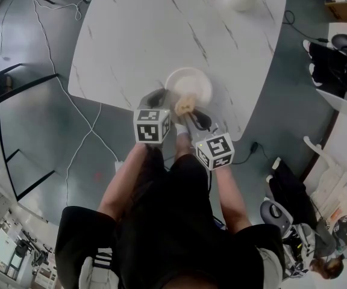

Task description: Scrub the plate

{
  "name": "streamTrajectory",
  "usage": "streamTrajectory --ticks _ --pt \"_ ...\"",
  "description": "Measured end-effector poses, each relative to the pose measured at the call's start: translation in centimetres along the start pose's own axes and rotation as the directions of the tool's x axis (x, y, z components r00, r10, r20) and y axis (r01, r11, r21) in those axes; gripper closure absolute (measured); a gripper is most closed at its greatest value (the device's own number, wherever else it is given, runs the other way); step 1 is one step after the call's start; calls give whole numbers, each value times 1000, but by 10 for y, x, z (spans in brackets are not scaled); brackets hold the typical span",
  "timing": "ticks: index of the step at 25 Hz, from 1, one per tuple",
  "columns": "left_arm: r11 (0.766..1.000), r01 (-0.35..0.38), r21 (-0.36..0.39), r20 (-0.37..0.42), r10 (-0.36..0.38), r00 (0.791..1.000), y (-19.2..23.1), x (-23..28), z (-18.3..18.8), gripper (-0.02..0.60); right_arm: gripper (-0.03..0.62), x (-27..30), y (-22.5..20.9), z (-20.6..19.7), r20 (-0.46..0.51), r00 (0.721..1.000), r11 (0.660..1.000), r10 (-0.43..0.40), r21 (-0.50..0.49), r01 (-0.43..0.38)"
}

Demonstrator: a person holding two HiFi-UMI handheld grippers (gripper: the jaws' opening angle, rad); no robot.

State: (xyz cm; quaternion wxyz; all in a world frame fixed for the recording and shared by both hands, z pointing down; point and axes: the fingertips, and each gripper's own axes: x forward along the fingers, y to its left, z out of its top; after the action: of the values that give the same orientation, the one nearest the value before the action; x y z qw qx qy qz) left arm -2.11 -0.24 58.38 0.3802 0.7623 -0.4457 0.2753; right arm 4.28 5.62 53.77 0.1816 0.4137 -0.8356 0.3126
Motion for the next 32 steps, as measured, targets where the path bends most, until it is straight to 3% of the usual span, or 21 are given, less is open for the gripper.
streamTrajectory --ticks 20,32 --pt "1000 4 6 -12 -4 1000 -1 0 -2 537 539 -27 -21 3 39 997 997 -71 28 70" --pt "999 21 42 -22 -20 1000 -5 -1 -4 537 539 -27 -12 8 56 996 998 -63 22 62"
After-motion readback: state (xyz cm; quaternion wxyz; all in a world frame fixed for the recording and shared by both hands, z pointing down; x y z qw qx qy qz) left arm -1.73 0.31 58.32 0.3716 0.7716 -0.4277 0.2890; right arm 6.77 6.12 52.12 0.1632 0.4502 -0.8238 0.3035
